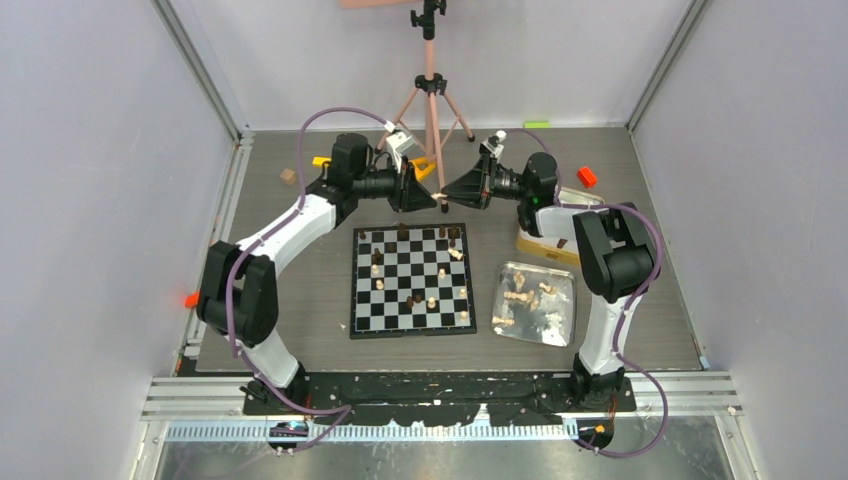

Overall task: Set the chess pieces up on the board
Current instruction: Place the chess piece on the chessboard.

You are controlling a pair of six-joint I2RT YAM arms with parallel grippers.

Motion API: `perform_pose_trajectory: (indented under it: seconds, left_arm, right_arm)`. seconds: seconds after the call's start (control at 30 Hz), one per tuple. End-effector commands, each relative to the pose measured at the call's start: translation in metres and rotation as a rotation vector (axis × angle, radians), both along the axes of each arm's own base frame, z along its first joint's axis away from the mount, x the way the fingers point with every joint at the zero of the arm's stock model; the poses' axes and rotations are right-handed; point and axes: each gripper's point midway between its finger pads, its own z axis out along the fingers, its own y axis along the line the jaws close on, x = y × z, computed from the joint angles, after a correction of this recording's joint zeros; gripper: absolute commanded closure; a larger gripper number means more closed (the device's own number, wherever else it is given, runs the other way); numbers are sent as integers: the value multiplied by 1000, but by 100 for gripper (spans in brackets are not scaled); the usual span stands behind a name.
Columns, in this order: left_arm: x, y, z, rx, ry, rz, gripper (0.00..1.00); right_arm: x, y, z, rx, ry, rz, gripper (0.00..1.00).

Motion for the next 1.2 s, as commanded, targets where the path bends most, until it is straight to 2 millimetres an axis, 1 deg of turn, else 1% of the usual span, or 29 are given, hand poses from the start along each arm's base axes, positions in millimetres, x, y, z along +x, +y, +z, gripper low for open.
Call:
perform_pose_trajectory:
  seconds: [0.0,0.1,0.17,0.23,0.27,0.37,0.43,0.47,0.5,0.53,0.57,0.63,0.67,0.7,0.8,0.83,0.87,0.9,1.0,1.03,1.07,1.17]
  left_arm:
    - [5,-3,22,-37,-49,-19,80]
    - [4,-3,24,-36,-57,-20,80]
    - [4,-3,26,-35,-63,-22,87]
    - [4,-3,28,-34,-66,-26,96]
    - [4,-3,29,-34,-71,-29,100]
    - [2,-1,25,-17,-56,-35,100]
    - [-1,0,23,1,-52,-41,100]
    - [-3,2,21,14,-54,-44,100]
    - [-5,4,19,31,-52,-47,100]
    - [-8,7,18,53,-58,-52,100]
    - [-12,11,15,84,-71,-64,100]
    - [-23,21,6,160,-62,-90,100]
    - [-29,28,2,203,-53,-102,100]
    - [-36,34,-1,247,-45,-120,100]
    - [-59,52,-10,380,-23,-185,100]
    - [-68,58,-14,429,-15,-206,100]
    - [-77,63,-17,483,-14,-226,100]
    - [-86,67,-20,534,-15,-249,100]
    - [-107,72,-30,686,-52,-307,100]
    - [-114,70,-32,726,-66,-333,100]
    - [-120,69,-34,768,-82,-358,100]
    - [-143,60,-42,879,-92,-460,100]
  right_arm:
    - [-1,0,6,17,-64,1,99]
    - [-1,0,5,16,-66,2,99]
    - [-1,0,4,14,-66,4,99]
    - [-2,0,3,12,-67,6,96]
    - [-2,0,3,12,-68,7,92]
    - [-2,0,3,6,-71,8,86]
    - [-3,0,3,0,-74,10,79]
    - [-2,-1,2,-4,-68,10,70]
    - [-3,-1,3,-8,-80,13,67]
    - [-2,-3,2,-13,-73,10,60]
    - [-2,-4,3,-17,-89,8,57]
    - [4,-14,4,-28,-100,-17,50]
    - [5,-18,6,-32,-101,-27,48]
    - [10,-26,6,-37,-114,-47,45]
    - [20,-45,6,-62,-121,-96,43]
    - [26,-56,6,-77,-150,-124,42]
    - [28,-61,2,-101,-161,-137,42]
    - [33,-70,0,-115,-159,-162,42]
    - [38,-90,-9,-203,-197,-211,42]
    - [41,-99,-11,-227,-202,-231,42]
    - [39,-103,-15,-273,-216,-237,42]
    - [41,-130,-20,-379,-243,-290,42]
